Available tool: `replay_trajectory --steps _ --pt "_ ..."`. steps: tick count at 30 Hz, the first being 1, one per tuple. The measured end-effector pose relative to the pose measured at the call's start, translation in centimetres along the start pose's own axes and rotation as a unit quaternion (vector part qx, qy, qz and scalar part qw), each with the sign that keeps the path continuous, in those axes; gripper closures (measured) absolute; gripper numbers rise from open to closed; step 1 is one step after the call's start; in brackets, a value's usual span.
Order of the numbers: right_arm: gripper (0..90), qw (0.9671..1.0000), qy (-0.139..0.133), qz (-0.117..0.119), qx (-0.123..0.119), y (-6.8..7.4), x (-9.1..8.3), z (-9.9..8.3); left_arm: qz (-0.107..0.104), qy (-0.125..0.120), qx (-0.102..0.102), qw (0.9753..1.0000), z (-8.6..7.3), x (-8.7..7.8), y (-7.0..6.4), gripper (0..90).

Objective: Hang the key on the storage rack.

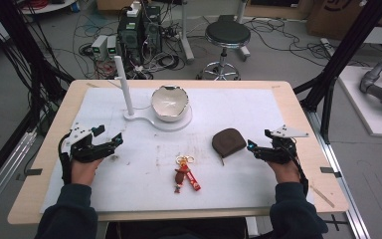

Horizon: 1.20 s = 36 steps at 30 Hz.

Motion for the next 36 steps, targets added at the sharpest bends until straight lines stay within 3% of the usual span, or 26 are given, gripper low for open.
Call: replay_trajectory --steps 5,8,9,11,12,18,20,21,22,27,32,33,36 --pt "21.6 1.0 0.001 -0.002 -0.004 0.2 0.0 0.1 -0.02 0.005 -0.004 0.9998 0.0 0.2 -1.0 24.6" --pt "21.6 1.0 0.0 -0.001 -0.004 0.5 0.0 0.3 -0.045 0.008 -0.003 0.9989 0.0 0.3 -2.8 24.6" --pt "21.6 1.0 0.0 -0.001 -0.004 0.5 0.0 0.3 -0.045 0.008 -0.003 0.9989 0.0 0.3 -2.8 24.6" --pt "21.6 0.9999 -0.001 -0.001 -0.01 0.7 0.1 0.4 -0.065 0.013 -0.004 0.9978 -0.1 0.8 -4.7 24.6" --pt "21.6 0.9999 -0.001 -0.001 -0.01 0.7 0.1 0.4 -0.065 0.013 -0.004 0.9978 -0.1 0.8 -4.7 24.6" --pt "21.6 1.0 0.003 -0.002 -0.007 0.8 0.2 0.3 -0.128 0.062 0.015 0.9898 -1.8 2.6 -11.2 24.6" --pt "21.6 1.0 0.003 -0.002 -0.004 0.7 0.2 0.3 -0.145 0.073 0.024 0.9864 -2.4 3.1 -13.0 24.6" --pt "21.6 1.0 0.003 -0.002 -0.004 0.7 0.2 0.3 -0.145 0.073 0.024 0.9864 -2.4 3.1 -13.0 24.6" --pt "21.6 1.0 0.001 -0.002 -0.007 0.6 0.2 0.3 -0.157 0.087 0.039 0.983 -3.0 3.7 -14.9 24.6" --pt "21.6 1.0 0.005 -0.004 -0.005 0.6 0.0 0.1 -0.172 0.126 0.056 0.9755 -4.4 4.3 -18.0 24.6" --pt "21.5 1.0 0.005 -0.004 -0.006 0.5 -0.1 0.0 -0.176 0.14 0.063 0.9724 -5.1 4.4 -19.5 24.6" --pt "21.6 0.9999 0.006 -0.004 -0.007 0.4 -0.1 0.0 -0.175 0.15 0.075 0.9703 -5.4 4.5 -19.8 25.0" --pt "21.6 1.0 0.006 -0.002 -0.006 0.5 -0.1 -0.1 -0.164 0.156 0.073 0.9713 -5.4 4.6 -19.6 25.8"
Point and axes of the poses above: each handheld gripper's, and its own axes: x roughly forward along the jaws, z roughly out of its top, y roughly to its left, the point moved 6 cm from there along x, roughly forward along the jaws, and after that the axes turned 6 degrees about -y, right-handed, at the moved point
